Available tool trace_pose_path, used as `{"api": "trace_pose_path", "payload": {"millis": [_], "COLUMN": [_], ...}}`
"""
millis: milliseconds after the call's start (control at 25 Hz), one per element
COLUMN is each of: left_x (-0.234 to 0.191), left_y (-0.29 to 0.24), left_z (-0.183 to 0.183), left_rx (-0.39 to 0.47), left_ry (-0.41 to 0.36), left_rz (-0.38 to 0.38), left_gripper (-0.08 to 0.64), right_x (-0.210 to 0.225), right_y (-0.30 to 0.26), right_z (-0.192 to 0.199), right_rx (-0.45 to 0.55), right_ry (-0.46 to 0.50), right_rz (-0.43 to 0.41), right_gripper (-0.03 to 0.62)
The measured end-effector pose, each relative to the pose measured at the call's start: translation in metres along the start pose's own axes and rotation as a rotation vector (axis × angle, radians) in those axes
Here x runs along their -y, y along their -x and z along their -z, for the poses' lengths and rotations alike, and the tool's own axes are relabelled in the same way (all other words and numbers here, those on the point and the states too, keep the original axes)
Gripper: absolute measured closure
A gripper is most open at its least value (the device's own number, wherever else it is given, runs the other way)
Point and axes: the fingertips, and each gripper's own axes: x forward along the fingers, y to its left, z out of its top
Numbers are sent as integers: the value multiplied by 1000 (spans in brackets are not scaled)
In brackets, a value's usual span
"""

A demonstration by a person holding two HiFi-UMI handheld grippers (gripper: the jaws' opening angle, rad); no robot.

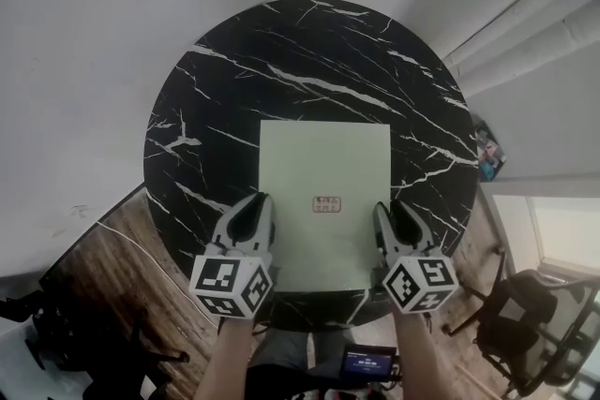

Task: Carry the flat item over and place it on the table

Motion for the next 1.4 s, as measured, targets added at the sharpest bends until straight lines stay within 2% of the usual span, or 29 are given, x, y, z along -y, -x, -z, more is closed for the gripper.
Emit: {"api": "trace_pose_path", "payload": {"millis": [120,280,640,880,960,1120,1400], "left_x": [1,3,14,26,31,42,66], "left_y": [4,9,31,57,67,90,123], "left_z": [0,-3,-12,-24,-29,-41,-60], "left_rx": [-3,-7,30,81,107,178,221], "left_ry": [3,-22,-96,-97,-106,-174,-230], "left_rz": [4,-6,-30,-37,-44,-82,-81], "left_gripper": [545,546,548,548,548,548,548], "right_x": [-3,-9,-15,-23,-28,-37,-51], "right_y": [7,15,36,59,68,87,122], "right_z": [-2,0,-13,-27,-34,-52,-79], "right_rx": [13,5,43,83,106,184,262], "right_ry": [-13,18,48,64,74,102,134], "right_rz": [-9,-35,-68,-97,-106,-129,-132], "right_gripper": [529,566,571,571,571,571,571]}}
